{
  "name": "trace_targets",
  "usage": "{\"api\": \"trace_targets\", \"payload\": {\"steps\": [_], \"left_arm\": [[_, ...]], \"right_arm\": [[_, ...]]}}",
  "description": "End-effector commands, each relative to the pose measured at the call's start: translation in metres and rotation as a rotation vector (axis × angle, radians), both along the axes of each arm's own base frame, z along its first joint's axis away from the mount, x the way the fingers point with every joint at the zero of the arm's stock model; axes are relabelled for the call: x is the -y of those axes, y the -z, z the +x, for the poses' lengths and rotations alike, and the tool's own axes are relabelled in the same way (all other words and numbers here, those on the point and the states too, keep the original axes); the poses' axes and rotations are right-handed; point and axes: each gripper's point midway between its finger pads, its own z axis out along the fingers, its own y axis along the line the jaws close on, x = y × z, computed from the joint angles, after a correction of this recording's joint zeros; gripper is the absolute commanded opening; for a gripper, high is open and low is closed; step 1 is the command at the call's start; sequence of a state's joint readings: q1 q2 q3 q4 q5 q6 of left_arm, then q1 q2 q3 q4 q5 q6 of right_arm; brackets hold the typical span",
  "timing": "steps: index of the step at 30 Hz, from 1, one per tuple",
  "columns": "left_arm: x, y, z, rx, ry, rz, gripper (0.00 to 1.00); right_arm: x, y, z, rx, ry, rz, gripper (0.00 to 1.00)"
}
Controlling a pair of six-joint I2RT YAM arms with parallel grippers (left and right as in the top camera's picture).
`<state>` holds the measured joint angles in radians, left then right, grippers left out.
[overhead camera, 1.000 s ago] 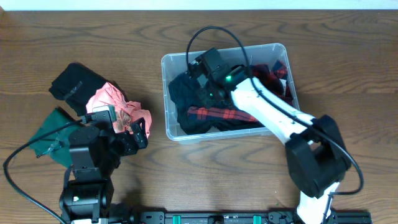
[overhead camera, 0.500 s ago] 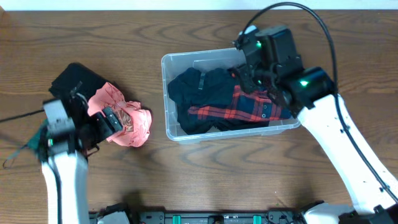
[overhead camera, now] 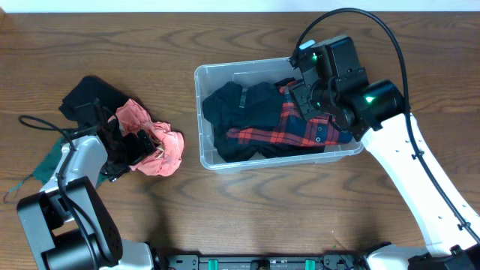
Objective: Pack container
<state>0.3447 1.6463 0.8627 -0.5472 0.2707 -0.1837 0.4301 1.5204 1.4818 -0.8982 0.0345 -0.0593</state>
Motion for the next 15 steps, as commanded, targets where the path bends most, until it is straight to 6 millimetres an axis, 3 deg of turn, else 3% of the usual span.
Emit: {"api": "trace_targets", "payload": {"steps": [1,2,3,4,5,7,9,11,15], "left_arm": [[-0.002,0.013,-0.001,-0.031,-0.007,-0.005,0.98],[0.001,0.013,0.0,-0.024,-0.004,-0.021,0.98],[0.005,0.012,0.002,-0.013,0.0,-0.044,0.88],[0.008,0.01,0.004,0.001,0.006,-0.066,0.58],[0.014,0.007,0.008,0.025,0.024,-0.099,0.4],[0.026,-0.002,0.015,0.082,0.066,-0.162,0.19],[0.032,-0.014,0.021,0.129,0.086,-0.191,0.09],[0.036,-0.03,0.025,0.183,0.097,-0.205,0.06],[0.046,-0.087,0.033,0.363,0.14,-0.216,0.06]], "right_arm": [[0.007,0.003,0.002,-0.003,0.014,-0.027,0.55],[0.008,0.003,0.001,-0.005,0.015,-0.029,0.55],[0.009,0.003,0.001,-0.003,0.022,-0.037,0.54],[0.012,0.004,0.002,0.0,0.03,-0.049,0.52],[0.016,0.004,0.003,0.004,0.042,-0.066,0.51],[0.025,0.001,0.004,0.021,0.085,-0.095,0.48],[0.033,-0.004,0.005,0.044,0.126,-0.118,0.47],[0.043,-0.014,0.005,0.077,0.159,-0.142,0.47],[0.075,-0.04,0.004,0.158,0.256,-0.175,0.48]]}}
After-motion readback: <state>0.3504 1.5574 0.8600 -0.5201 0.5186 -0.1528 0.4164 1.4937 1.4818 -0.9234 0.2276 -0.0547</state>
